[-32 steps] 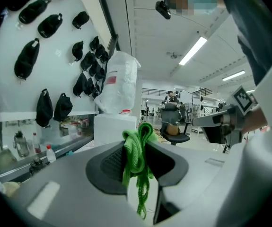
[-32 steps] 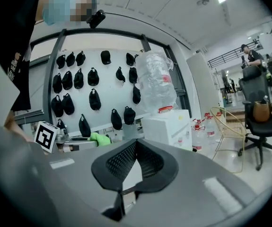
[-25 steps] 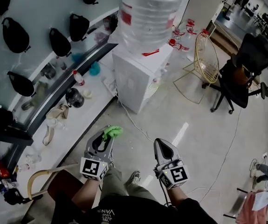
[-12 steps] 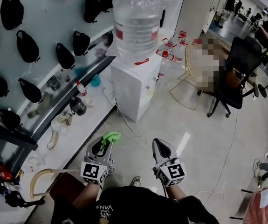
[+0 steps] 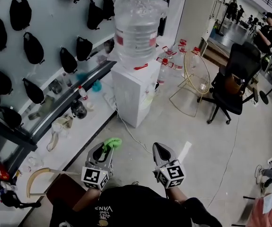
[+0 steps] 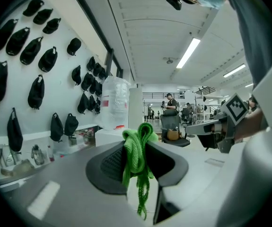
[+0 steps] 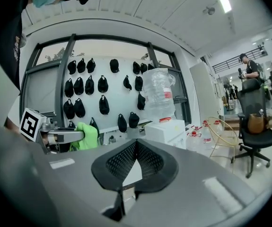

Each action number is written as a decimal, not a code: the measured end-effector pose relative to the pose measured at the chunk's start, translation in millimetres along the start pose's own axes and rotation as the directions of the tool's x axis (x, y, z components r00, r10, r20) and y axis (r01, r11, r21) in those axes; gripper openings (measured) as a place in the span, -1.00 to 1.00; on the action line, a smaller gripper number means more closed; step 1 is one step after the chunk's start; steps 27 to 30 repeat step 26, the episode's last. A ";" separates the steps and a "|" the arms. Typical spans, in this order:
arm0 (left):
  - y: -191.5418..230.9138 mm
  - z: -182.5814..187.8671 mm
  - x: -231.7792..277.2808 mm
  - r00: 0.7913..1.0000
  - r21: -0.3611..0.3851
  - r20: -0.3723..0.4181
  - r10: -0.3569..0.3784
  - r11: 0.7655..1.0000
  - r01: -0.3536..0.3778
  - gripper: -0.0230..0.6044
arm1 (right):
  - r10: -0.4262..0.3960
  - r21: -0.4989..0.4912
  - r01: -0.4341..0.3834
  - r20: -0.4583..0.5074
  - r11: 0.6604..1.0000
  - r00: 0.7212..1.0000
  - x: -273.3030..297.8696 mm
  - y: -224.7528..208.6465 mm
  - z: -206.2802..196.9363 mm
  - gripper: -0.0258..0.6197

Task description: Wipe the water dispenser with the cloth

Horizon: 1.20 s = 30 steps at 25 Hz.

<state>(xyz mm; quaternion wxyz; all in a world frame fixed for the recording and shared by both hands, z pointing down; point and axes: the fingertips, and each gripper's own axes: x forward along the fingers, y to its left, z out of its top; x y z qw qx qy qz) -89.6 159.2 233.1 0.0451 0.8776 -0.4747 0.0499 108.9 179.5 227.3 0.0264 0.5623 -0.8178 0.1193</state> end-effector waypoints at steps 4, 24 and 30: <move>-2.2 -3.7 -9.4 1.000 0.011 -0.006 0.020 1.000 -0.020 -0.56 | -0.006 0.004 0.006 -0.026 1.000 1.000 -4.2 -2.0 -5.1 -0.91; -13.7 -3.3 -11.9 1.000 -0.001 0.006 0.016 1.000 -0.016 -0.56 | 0.015 -0.021 -0.015 -0.034 1.000 0.999 -11.7 -0.1 -6.9 -0.91; -14.7 -5.3 -11.5 1.000 -0.005 0.001 0.017 1.000 -0.017 -0.56 | 0.016 -0.023 -0.017 -0.037 1.000 0.999 -12.0 -1.3 -8.0 -0.91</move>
